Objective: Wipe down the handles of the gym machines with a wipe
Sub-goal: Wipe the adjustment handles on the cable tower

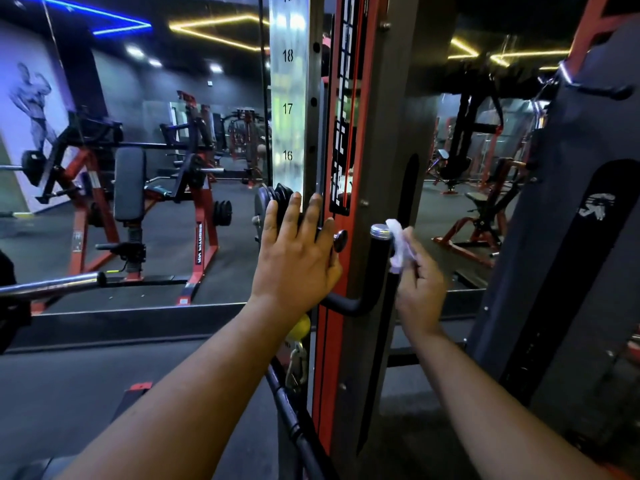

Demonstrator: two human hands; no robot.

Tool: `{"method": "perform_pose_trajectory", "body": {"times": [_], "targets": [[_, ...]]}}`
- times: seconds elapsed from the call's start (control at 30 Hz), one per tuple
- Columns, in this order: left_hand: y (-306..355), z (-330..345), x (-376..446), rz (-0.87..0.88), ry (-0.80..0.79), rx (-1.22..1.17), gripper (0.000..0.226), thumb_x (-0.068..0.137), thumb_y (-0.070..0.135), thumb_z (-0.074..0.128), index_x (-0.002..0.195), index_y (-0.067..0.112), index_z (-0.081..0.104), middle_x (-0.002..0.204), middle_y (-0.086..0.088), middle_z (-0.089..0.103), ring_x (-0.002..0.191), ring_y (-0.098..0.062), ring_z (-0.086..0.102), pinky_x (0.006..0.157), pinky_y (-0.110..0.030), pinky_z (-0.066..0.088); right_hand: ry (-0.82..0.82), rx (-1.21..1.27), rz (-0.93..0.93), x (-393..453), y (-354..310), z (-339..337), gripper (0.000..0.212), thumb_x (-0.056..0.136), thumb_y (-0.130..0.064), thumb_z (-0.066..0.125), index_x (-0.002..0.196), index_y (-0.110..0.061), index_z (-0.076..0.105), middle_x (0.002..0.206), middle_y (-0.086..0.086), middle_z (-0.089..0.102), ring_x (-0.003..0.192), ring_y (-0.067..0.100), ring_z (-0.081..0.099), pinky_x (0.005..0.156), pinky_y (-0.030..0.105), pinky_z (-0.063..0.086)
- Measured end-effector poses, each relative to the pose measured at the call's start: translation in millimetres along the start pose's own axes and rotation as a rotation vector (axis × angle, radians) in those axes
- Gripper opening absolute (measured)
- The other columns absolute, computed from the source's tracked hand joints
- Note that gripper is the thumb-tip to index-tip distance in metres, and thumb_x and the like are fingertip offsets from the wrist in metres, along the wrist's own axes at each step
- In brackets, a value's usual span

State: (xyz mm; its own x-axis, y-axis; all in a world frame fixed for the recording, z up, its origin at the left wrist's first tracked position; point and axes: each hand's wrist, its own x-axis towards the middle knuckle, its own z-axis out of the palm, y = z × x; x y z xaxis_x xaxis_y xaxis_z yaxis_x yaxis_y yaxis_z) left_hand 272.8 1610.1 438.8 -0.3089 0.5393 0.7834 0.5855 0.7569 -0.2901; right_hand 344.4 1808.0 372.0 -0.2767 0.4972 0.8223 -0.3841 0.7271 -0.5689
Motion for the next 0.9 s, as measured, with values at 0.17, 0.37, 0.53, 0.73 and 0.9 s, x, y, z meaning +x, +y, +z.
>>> {"method": "perform_pose_trajectory", "body": {"times": [0.17,0.37,0.53,0.73,0.9], "targets": [[-14.3,-1.7,-6.4,0.014,0.026,-0.029,0.056,0.093,0.049,0.049,0.139,0.019,0.062,0.160,-0.017,0.040,0.150,-0.041,0.032,0.123,-0.061,0.017,0.068,0.074,0.381,-56.8,22.7,34.8,0.045,0.102,-0.003,0.051,0.140,-0.027,0.058,0.141,-0.008,0.059,0.123,-0.014,0.051,0.104,0.010,0.043],[-16.7,-0.8,-7.5,0.021,0.026,-0.038,0.055,0.091,0.050,0.051,0.136,0.020,0.064,0.160,-0.015,0.042,0.151,-0.040,0.031,0.124,-0.061,0.016,-0.038,0.317,0.569,-62.5,41.2,22.9,0.030,0.101,-0.027,0.060,0.130,-0.029,0.067,0.124,-0.009,0.069,0.117,0.012,0.063,0.109,0.044,0.045],[-19.3,0.5,-9.4,0.024,0.036,-0.052,0.054,0.091,0.048,0.052,0.135,0.020,0.065,0.158,-0.014,0.045,0.151,-0.040,0.032,0.124,-0.060,0.016,0.115,0.423,0.540,-4.5,9.0,40.0,0.032,0.105,-0.027,0.050,0.135,-0.025,0.063,0.122,-0.009,0.070,0.116,0.011,0.062,0.104,0.033,0.045],[-20.8,-0.7,-10.0,0.022,0.038,-0.050,0.053,0.090,0.048,0.053,0.133,0.019,0.067,0.157,-0.014,0.046,0.150,-0.039,0.032,0.124,-0.059,0.017,0.082,0.388,0.653,-69.3,36.7,36.7,0.023,0.105,-0.023,0.052,0.117,-0.028,0.072,0.100,-0.002,0.070,0.090,0.015,0.064,0.083,0.038,0.048],[-21.2,-0.6,-10.3,0.022,0.043,-0.060,0.052,0.090,0.048,0.053,0.132,0.019,0.067,0.155,-0.014,0.047,0.150,-0.039,0.033,0.124,-0.060,0.018,0.144,0.004,0.185,-13.8,-9.9,43.5,0.040,0.104,-0.009,0.052,0.144,-0.011,0.053,0.145,-0.005,0.054,0.136,0.004,0.049,0.110,0.019,0.041]]}}
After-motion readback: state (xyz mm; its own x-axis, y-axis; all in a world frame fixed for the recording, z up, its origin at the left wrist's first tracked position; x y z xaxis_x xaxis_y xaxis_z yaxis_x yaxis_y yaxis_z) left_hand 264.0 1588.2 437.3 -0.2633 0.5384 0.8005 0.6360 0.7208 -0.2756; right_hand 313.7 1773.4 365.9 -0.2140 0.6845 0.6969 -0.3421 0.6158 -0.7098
